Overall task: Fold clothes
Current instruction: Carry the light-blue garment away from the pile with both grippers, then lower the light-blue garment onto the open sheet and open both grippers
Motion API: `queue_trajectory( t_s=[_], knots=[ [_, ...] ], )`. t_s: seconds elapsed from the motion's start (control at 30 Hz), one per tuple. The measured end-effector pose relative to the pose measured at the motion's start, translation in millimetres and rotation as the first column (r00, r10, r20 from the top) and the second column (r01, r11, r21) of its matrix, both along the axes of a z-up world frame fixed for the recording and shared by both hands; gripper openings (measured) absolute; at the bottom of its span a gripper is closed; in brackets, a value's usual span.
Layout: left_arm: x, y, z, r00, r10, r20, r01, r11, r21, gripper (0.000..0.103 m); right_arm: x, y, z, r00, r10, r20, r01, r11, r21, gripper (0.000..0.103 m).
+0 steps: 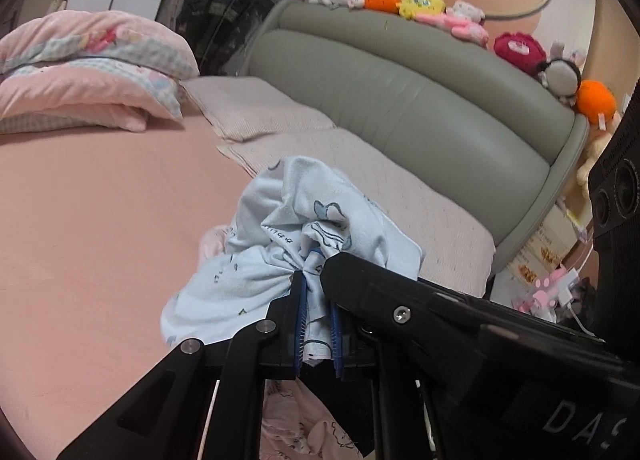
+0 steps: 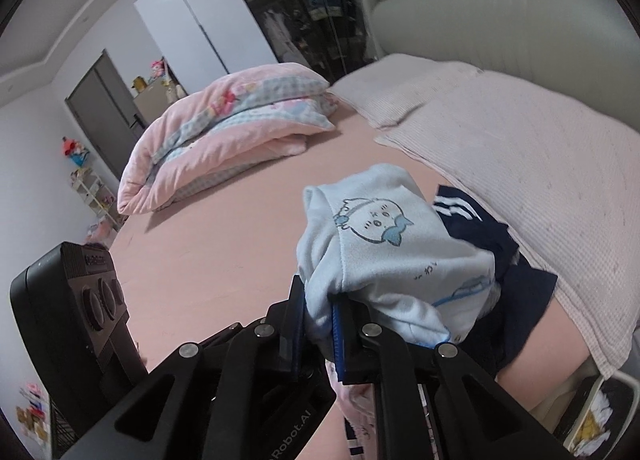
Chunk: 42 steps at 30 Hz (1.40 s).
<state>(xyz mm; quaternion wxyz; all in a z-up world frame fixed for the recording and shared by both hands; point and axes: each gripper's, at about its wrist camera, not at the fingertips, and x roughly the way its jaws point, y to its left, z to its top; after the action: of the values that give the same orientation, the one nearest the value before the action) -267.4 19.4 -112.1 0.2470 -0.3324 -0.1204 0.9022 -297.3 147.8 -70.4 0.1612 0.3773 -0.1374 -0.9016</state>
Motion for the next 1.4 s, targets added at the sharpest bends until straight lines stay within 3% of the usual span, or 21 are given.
queue_trajectory(
  t_s=[0.33, 0.63, 1.0, 1.13, 1.4],
  knots=[
    [19.5, -66.3, 18.7, 0.991, 0.130, -0.027, -0.130, 0.992, -0.003, 0.009, 6.9, -56.4, 18.1, 0.990, 0.136, -0.026, -0.136, 0.991, 0.003, 0.010],
    [35.6, -145.2, 21.4, 0.960, 0.280, -0.028, -0.281, 0.960, -0.014, 0.008, 20.0, -134.1, 18.4, 0.953, 0.302, -0.027, -0.302, 0.953, -0.027, 0.010],
    [32.6, -217.7, -18.6, 0.911, 0.405, 0.080, -0.403, 0.914, -0.040, 0.008, 26.1, -221.9, -15.3, 0.908, 0.415, 0.061, -0.413, 0.910, -0.036, 0.010],
    [28.0, -234.4, -36.7, 0.894, 0.428, 0.132, -0.426, 0.903, -0.047, 0.008, 18.9, -232.7, -35.7, 0.904, 0.413, 0.108, -0.407, 0.910, -0.074, 0.010],
    [26.8, -229.1, -52.6, 0.890, 0.411, 0.198, -0.400, 0.911, -0.096, 0.009, 6.4, -228.8, -48.3, 0.909, 0.393, 0.140, -0.381, 0.918, -0.105, 0.011]
  ],
)
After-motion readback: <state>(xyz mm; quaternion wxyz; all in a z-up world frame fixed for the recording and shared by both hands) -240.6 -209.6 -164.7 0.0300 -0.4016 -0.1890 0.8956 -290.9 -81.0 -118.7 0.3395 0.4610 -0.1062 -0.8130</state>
